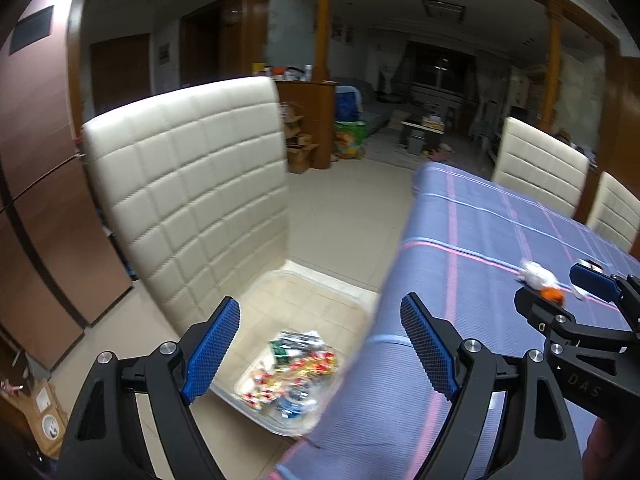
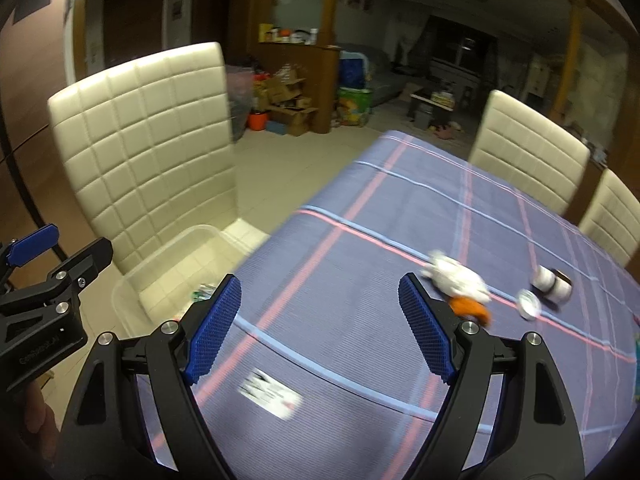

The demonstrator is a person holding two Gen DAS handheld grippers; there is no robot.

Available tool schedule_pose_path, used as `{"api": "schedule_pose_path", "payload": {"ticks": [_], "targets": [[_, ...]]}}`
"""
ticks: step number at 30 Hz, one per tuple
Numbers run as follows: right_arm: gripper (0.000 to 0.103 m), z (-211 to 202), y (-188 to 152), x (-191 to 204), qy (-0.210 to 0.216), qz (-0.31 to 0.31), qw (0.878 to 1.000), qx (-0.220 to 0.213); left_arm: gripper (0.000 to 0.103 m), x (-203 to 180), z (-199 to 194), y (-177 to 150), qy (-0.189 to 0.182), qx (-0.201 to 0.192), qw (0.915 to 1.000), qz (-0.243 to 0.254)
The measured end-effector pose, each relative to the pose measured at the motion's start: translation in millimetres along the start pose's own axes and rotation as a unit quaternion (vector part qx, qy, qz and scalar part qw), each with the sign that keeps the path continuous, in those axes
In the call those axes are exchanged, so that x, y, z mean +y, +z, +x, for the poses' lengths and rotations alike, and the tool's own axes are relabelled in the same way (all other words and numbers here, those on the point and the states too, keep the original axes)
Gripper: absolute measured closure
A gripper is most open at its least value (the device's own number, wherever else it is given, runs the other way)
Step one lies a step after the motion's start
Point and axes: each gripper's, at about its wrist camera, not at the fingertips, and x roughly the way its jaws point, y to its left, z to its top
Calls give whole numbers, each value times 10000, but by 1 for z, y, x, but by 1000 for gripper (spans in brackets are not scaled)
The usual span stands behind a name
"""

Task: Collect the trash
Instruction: 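Move both open tools back over the table, then grasp the white tissue with left tool while right tool grasps the white bottle cap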

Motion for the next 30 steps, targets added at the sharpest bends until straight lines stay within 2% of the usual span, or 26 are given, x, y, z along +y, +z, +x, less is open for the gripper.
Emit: {"api": "schedule_pose_path", "payload": {"ticks": [8,15,22,30], "targets": [[23,-14,-34,-87,-565,578,9967,109,22,-78,7,-1,-617,243,9971,367],[25,0,-56,-161,-891,1084,9893,403,22,-152,28,6,-1053,445,9911,677],[27,33,-66,-213,-1016,1293,9838,717,22,-223,73,16,-1122,744,9843,1146],[26,70,-55,-242,-890,1327,9837,822,22,-265,128,28,-1111,1158,9779,1340]]}}
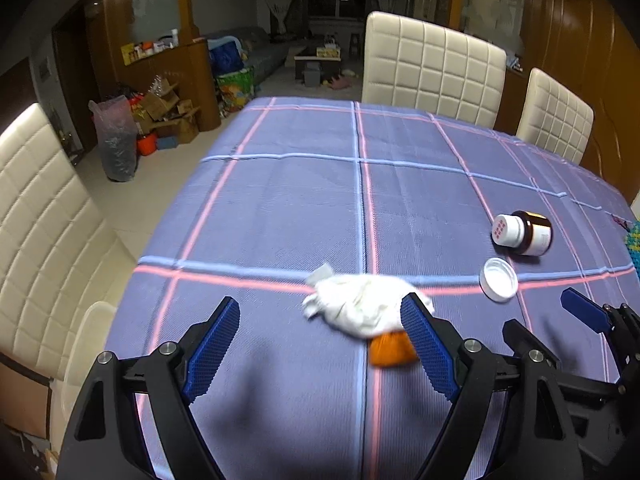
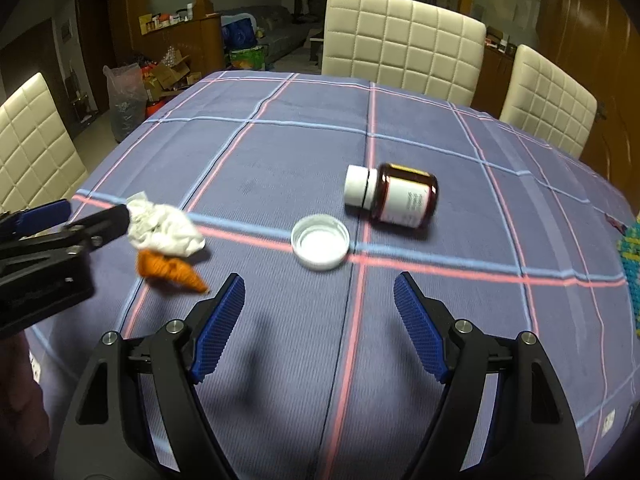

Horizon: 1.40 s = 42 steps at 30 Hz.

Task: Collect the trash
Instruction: 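Grasp the white tissue with left tool while right tool grasps the white bottle cap, then lift tissue and cap and carry them toward the clear bin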

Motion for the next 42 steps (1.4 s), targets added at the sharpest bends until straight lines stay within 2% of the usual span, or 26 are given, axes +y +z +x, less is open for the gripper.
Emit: {"api": "schedule_pose_path", "payload": {"ticks": [5,8,11,12,13,14,16,17,21,26,34,42], "targets": [[26,20,10,5,47,-61,9999,80,22,0,23,4,21,203,9998,33],[26,33,13,6,75,-21,9998,175,22,0,35,2,-131,352,9993,30],[27,45,11,5,66,16,9995,298,23,1,40,-1,-143,307,9994,68],[28,45,10,4,113,51,9996,250,26,3,40,-2,-154,263,9995,30],[34,45,10,5,158,51,9996,243,29,3,41,-2,-160,255,9995,47],[44,44,11,4,213,66,9995,242,38,3,42,-3,-224,266,9994,62],[54,44,12,4,215,114,9994,241,50,1,39,-2,-336,248,9991,93],[63,44,12,3,196,132,9995,223,60,-2,38,-2,-376,230,9989,145],[63,43,10,2,195,170,9995,199,74,-8,31,-5,-289,101,9991,292],[63,42,9,0,206,197,9994,206,78,0,24,-2,-208,-40,9997,141],[63,32,5,3,336,265,9987,269,79,14,12,0,-95,-80,9999,-77],[63,-3,-17,22,347,37,9991,229,79,32,-25,-27,104,-209,9997,-92]]}}
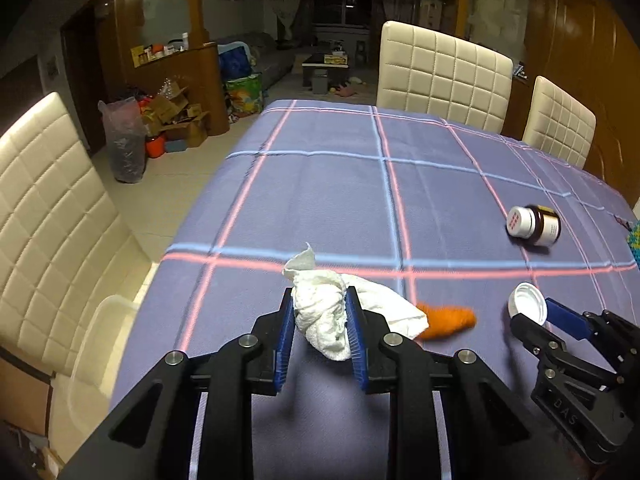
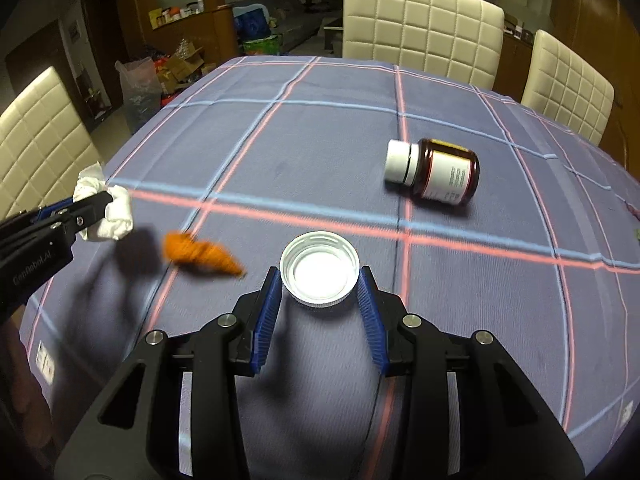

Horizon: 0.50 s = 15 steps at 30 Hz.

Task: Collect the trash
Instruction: 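Lift tissue and cap and carry them toward the clear bin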

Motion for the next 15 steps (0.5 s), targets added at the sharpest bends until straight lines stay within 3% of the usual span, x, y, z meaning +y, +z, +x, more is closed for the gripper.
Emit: {"api": "schedule_pose_path", "payload": {"ticks": [6,15], "targets": [[63,-28,-26,26,61,-225,9997,-35,79,14,-24,-29,39,17,10000,-23],[63,-71,-33,58,126,-436,9983,-363,79,40,-75,-44,288,-414,9986,-132]]}}
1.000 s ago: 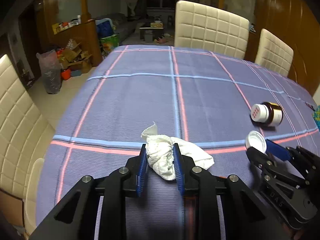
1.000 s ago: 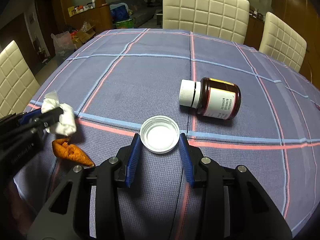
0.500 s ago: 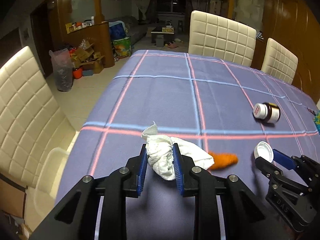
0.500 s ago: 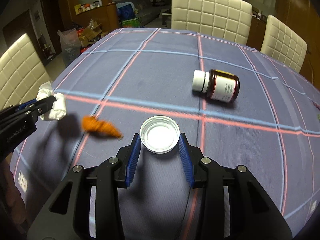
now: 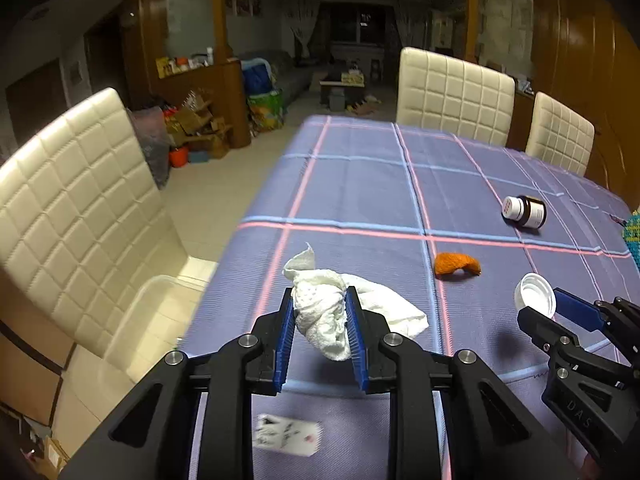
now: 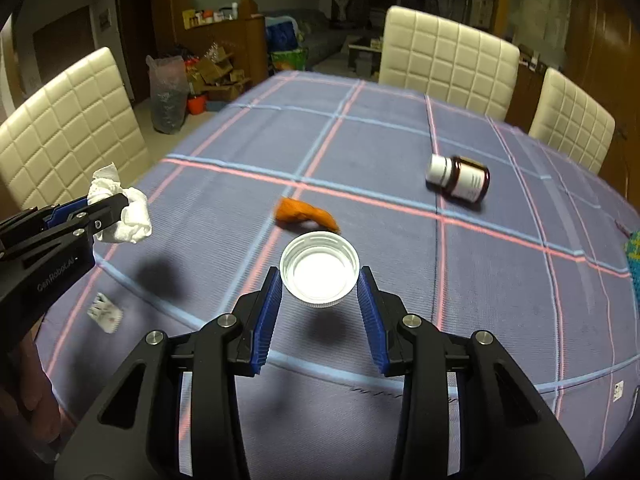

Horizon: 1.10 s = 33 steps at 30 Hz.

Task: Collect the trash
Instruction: 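Lift tissue and cap and carry them toward the clear bin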

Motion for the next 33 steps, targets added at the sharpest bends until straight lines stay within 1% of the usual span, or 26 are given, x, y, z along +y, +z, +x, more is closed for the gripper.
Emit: {"api": "schedule_pose_path", "payload": {"ticks": [6,11,15,20,26,33], "targets": [[63,-21,5,33,74,-273,9994,-189,79,23,-30,-3,177,-291,9994,-117],[63,-39,12,58,173,-455,9981,-382,79,52,-54,-8,461,-516,9973,-250],[63,-48,16,78,273,-581,9968,-481,79,74,-68,-13,678,-625,9950,-382],[63,-59,18,102,365,-811,9941,-625,79,96,-79,-18,864,-730,9921,-539],[63,-67,23,122,474,-971,9915,-731,79,110,-94,-19,1124,-927,9877,-573],[63,-69,25,147,597,-1175,9883,-770,79,132,-100,-23,1347,-972,9838,-668]]}}
